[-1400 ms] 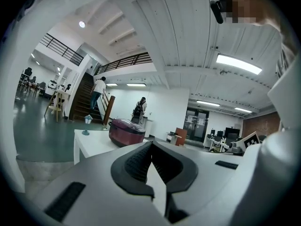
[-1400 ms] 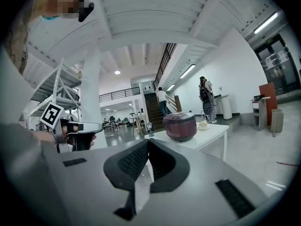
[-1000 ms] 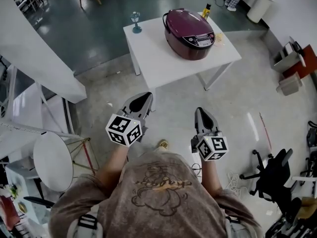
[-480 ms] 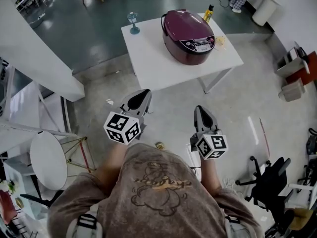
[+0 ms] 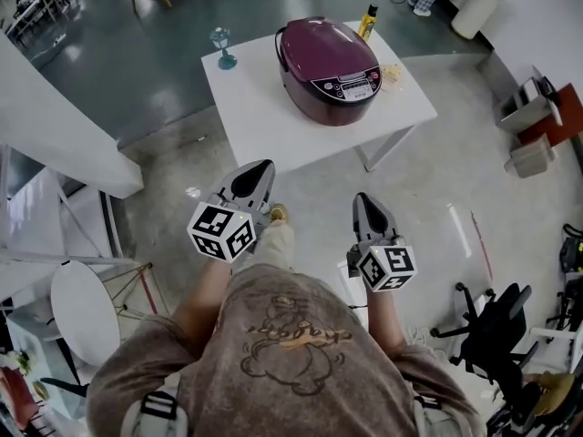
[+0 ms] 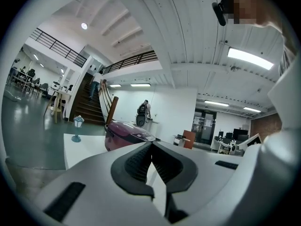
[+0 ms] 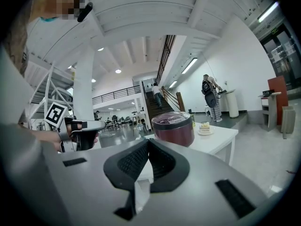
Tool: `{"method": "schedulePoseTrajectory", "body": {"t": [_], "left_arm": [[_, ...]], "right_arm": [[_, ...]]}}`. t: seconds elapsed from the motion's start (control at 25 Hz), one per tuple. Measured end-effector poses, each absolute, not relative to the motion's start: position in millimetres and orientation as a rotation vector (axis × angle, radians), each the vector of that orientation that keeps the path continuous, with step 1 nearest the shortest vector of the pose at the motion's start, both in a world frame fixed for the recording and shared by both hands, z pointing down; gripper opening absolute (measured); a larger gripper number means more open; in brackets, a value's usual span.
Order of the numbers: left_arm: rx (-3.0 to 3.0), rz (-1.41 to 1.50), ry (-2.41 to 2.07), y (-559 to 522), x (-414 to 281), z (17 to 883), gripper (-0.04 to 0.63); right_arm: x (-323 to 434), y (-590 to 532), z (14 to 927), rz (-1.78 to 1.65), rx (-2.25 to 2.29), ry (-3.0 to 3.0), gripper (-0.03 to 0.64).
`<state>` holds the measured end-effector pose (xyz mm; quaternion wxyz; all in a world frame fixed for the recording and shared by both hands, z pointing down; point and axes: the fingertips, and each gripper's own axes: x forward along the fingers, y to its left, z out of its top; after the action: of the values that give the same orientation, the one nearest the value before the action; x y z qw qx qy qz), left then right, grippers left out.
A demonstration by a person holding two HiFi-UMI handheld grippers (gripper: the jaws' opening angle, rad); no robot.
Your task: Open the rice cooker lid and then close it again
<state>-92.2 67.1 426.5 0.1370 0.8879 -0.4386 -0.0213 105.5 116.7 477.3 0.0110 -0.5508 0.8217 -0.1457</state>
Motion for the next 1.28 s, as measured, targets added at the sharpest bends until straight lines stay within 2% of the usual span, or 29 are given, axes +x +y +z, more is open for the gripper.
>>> {"method": "schedulePoseTrajectory", "body": {"t": [1.28], "left_arm": [[2.605, -0.017, -1.159, -180, -46, 424, 0.021]], "right_arm": [[142, -110, 463, -0.47, -1.797, 2.512, 0.002]]}}
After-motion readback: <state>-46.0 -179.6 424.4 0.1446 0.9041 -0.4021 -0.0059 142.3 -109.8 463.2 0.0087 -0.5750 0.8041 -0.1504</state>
